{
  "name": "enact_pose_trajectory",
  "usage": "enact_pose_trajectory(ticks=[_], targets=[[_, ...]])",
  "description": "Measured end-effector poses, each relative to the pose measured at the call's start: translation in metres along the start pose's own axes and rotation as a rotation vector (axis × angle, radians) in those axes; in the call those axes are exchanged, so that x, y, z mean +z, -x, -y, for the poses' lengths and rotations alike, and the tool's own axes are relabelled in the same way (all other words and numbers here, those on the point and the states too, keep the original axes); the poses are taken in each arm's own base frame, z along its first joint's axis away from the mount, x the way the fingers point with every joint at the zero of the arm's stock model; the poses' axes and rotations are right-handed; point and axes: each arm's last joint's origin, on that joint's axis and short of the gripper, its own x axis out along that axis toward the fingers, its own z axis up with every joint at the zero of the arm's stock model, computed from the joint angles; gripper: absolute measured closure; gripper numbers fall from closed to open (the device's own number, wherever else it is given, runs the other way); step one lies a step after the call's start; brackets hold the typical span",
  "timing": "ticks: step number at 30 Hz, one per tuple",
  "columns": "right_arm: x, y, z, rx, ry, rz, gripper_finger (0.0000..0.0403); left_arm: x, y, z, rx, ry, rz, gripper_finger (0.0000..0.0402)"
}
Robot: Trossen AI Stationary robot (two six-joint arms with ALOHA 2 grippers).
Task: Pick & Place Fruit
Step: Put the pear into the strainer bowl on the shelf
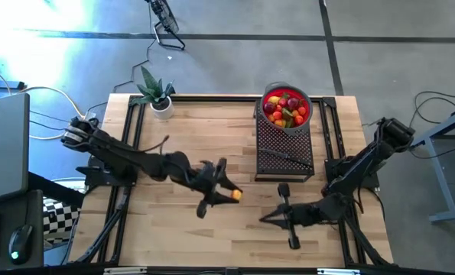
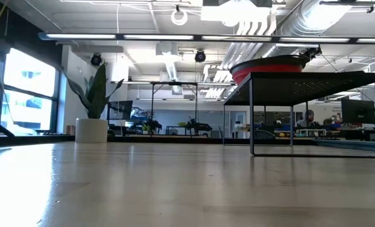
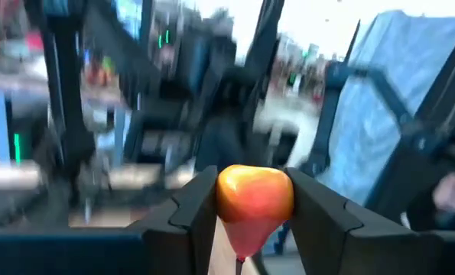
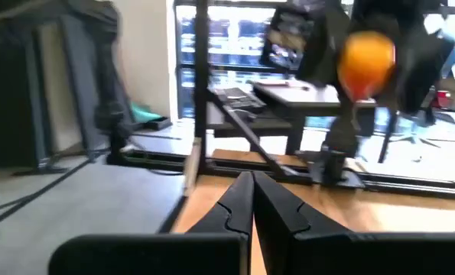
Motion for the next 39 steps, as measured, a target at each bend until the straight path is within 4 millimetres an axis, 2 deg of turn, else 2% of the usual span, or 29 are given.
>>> enact_pose_trajectory(ticks=[3,10,15,18,24,28,32,39], targets=[[0.0,-0.008,0.015,-0.057,0.002,0.0,0.0398,0.012,0.004,-0.004,0.0,-0.048,0.074,0.0265],[0.003,-0.026,0.052,-0.18,-0.012,0.039,0.0398,0.017,0.004,-0.002,-0.007,-0.092,0.117,0.0265],[0.004,-0.034,0.07,-0.101,-0.009,0.06,0.0392,0.017,0.004,-0.003,-0.001,-0.129,0.119,0.0265],[0.004,-0.037,0.079,-0.079,-0.011,0.062,0.0362,0.017,0.004,-0.003,0.001,-0.166,0.119,0.0265],[0.005,-0.04,0.092,-0.08,-0.009,0.073,0.0255,0.017,0.004,-0.003,0.002,-0.174,0.119,0.0265],[0.007,-0.042,0.098,-0.009,-0.014,0.094,0.0205,0.017,0.004,-0.003,0.006,-0.203,0.118,0.0265],[0.01,-0.043,0.105,0.008,-0.047,0.129,0.0191,0.017,0.005,-0.003,0.023,-0.218,0.12,0.0265],[0.008,-0.046,0.113,0.037,-0.084,0.135,0.0202,0.015,0.004,-0.004,0.041,-0.217,0.105,0.0265]])
